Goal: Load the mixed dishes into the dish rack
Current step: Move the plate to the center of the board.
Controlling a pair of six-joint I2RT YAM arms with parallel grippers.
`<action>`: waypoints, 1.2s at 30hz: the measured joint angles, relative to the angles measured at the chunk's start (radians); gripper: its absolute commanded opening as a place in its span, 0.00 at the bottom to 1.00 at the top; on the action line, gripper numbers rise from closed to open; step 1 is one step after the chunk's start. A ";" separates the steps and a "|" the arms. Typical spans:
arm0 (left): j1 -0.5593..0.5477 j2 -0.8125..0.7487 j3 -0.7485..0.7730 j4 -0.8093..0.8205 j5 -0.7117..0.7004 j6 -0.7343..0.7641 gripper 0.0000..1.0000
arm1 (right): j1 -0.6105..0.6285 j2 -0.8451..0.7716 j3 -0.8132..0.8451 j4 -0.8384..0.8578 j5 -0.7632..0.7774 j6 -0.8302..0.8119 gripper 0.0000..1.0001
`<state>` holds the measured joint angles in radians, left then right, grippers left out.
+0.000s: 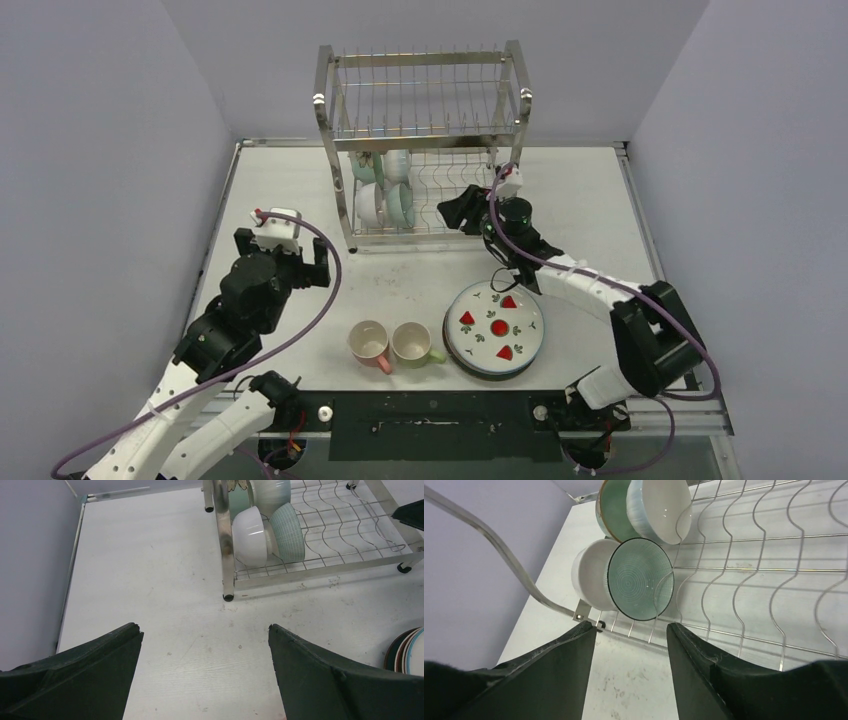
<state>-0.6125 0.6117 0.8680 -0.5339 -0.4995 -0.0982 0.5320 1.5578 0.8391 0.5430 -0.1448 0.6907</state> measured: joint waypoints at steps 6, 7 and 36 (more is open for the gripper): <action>0.006 0.016 0.000 0.000 0.008 -0.001 0.97 | -0.001 -0.233 -0.032 -0.215 0.041 -0.122 0.63; 0.007 0.021 0.000 -0.001 0.011 -0.002 0.97 | -0.002 -0.267 -0.032 -0.253 0.045 -0.137 0.66; 0.012 0.137 0.003 -0.159 0.223 -0.230 0.97 | 0.269 -0.634 -0.030 -1.117 0.257 -0.180 0.98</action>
<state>-0.6003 0.7486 0.8715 -0.6926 -0.2764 -0.3279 0.8009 0.9237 0.8089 -0.5735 0.1123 0.5106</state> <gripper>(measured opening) 0.971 0.989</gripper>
